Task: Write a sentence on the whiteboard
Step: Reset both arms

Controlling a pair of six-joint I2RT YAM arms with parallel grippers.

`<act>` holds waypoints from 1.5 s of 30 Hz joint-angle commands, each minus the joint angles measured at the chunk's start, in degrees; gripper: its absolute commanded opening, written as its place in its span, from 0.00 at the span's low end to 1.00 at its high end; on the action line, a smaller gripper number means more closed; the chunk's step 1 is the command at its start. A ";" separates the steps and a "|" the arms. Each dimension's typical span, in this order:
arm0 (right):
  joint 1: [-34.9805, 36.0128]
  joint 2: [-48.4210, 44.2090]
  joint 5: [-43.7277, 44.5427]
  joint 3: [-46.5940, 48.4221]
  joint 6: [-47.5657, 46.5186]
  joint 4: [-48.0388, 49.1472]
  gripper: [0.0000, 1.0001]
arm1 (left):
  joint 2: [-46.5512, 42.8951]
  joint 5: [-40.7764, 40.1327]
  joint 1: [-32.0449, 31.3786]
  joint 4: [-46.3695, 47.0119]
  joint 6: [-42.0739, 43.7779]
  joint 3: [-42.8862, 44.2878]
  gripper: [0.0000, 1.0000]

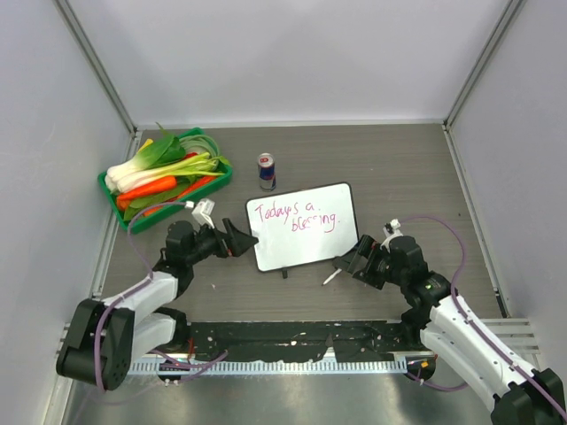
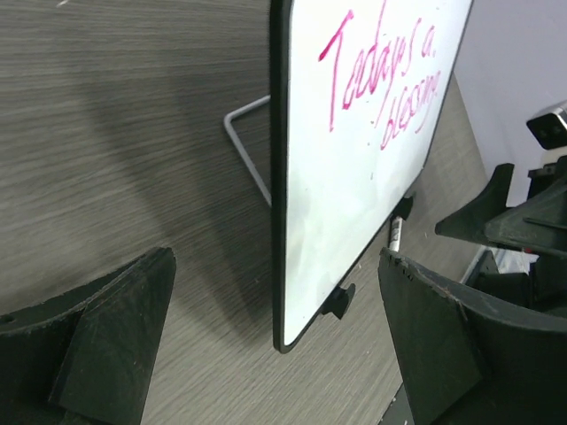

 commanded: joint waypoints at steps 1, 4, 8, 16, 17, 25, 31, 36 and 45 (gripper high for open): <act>-0.17 0.71 0.93 2.73 -2.53 1.17 0.99 | -7.95 -9.33 -0.26 -4.42 -4.02 -2.81 1.00; -0.17 1.42 1.64 2.55 -2.62 0.99 0.99 | -14.20 -13.47 -0.17 -11.71 -6.22 -3.26 1.00; -0.17 1.68 2.25 2.81 -2.97 0.99 0.99 | -24.48 -18.91 -0.17 -22.43 -7.80 -3.34 1.00; -0.17 2.03 3.83 4.48 -3.84 0.46 0.99 | -35.83 -25.26 -0.09 -36.68 -9.91 -1.68 1.00; -0.17 2.21 4.09 4.83 -3.93 0.38 0.99 | -36.36 -25.69 -0.26 -38.26 -10.18 -1.15 1.00; -0.17 3.70 8.75 9.66 -7.97 -0.77 0.99 | -32.34 -28.95 -0.17 -45.56 -9.83 4.73 1.00; -0.17 7.92 14.11 15.63 -12.37 -1.12 0.99 | -22.67 -29.57 -0.17 -46.89 -9.30 11.85 1.00; -0.17 12.04 20.25 20.91 -16.49 -1.64 0.99 | -16.34 -31.41 -0.17 -46.71 -9.48 17.91 1.00; -0.17 14.78 26.06 25.23 -19.93 -1.12 0.99 | -8.42 -36.59 -0.17 -49.70 -8.60 27.23 1.00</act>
